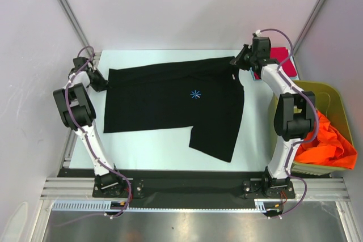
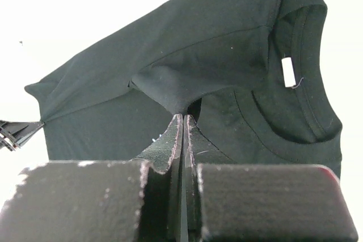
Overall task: Fold and stack the t-shirts
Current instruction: Fold the tshirt
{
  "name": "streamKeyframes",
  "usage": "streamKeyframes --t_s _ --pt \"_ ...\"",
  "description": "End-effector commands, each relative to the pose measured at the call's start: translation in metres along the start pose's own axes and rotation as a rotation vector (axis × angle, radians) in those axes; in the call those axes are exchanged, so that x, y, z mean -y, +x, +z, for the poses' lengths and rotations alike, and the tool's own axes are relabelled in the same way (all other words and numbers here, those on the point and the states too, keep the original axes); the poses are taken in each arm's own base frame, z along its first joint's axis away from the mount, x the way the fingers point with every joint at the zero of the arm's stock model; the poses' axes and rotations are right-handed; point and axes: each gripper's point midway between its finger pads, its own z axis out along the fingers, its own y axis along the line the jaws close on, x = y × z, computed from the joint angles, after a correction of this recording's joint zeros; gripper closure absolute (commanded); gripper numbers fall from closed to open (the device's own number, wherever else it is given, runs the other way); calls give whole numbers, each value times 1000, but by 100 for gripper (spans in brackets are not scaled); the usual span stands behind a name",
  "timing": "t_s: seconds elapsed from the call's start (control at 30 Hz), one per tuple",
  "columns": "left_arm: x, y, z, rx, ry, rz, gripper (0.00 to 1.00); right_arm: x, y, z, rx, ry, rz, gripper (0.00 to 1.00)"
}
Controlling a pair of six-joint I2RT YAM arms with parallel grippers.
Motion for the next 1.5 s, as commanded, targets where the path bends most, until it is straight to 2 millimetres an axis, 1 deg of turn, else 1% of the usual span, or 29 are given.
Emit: streamKeyframes --t_s 0.0,0.13,0.33,0.37,0.43,0.47,0.5,0.53,0.57,0.6,0.63,0.67,0.7,0.73,0.77,0.83,0.87,0.93,0.97,1.0,1.03,1.07,1.1,1.2,1.23,1.3,1.33,1.4,1.47 --pt "7 -41 -41 120 -4 34 99 -27 -31 -28 72 -39 -35 100" --pt "3 -34 -35 94 -11 40 100 -20 -22 -31 51 -8 -23 100" --pt "-7 -22 -24 57 -27 32 99 1 1 -20 -20 53 -5 100" --pt "-8 -21 -24 53 -37 31 93 5 7 -18 -39 67 -10 88" --pt "-16 -18 -31 55 -96 29 73 21 21 -15 -118 127 -42 76" --pt "-18 -17 -35 61 -109 45 70 25 25 -16 -145 156 -60 64" --pt "-12 -24 -51 99 -118 64 64 35 27 -18 -154 214 -85 60" --pt "-20 -26 -59 117 -177 69 59 39 33 -26 -204 257 -134 57" --pt "-25 -19 -65 114 -208 72 52 44 39 -30 -229 293 -153 50" --pt "-22 -21 -82 148 -220 67 44 53 42 -39 -251 350 -178 48" --pt "-20 -20 -92 168 -227 58 43 52 48 -43 -269 358 -214 45" --pt "-27 2 -92 140 -247 19 43 50 50 -48 -278 357 -235 43" --pt "-26 10 -97 146 -248 4 42 47 57 -52 -300 354 -252 43" --pt "-13 6 -120 214 -221 5 41 34 70 -53 -324 331 -282 42" --pt "-9 35 -115 174 -215 3 41 30 86 -54 -362 309 -293 41" --pt "14 48 -127 211 -159 39 41 8 109 -53 -392 238 -314 41" --pt "25 78 -119 155 -127 48 41 -7 135 -53 -436 206 -331 40" --pt "30 109 -105 79 -85 12 42 -20 158 -51 -474 174 -339 40" --pt "34 122 -100 37 -72 8 43 -30 178 -51 -506 154 -347 40" --pt "32 129 -96 11 -76 -1 44 -33 188 -49 -516 149 -358 40" --pt "26 141 -90 -22 -92 -22 44 -32 198 -48 -537 155 -369 39" --pt "20 145 -88 -35 -109 -36 44 -30 205 -48 -545 171 -383 39" --pt "12 150 -84 -50 -133 -43 44 -30 220 -51 -575 179 -411 39" --pt "-2 163 -82 -98 -153 -114 44 -22 235 -58 -587 229 -457 39" --pt "-5 168 -83 -119 -151 -151 44 -15 250 -63 -612 247 -462 39" --pt "-20 183 -84 -166 -188 -202 43 -14 255 -68 -594 258 -467 39" --pt "-23 186 -85 -181 -200 -214 43 -2 268 -74 -620 283 -461 39" --pt "-34 196 -87 -213 -216 -246 43 5 276 -79 -621 289 -456 38" --pt "-46 207 -90 -247 -235 -277 43 19 293 -87 -655 318 -454 38"
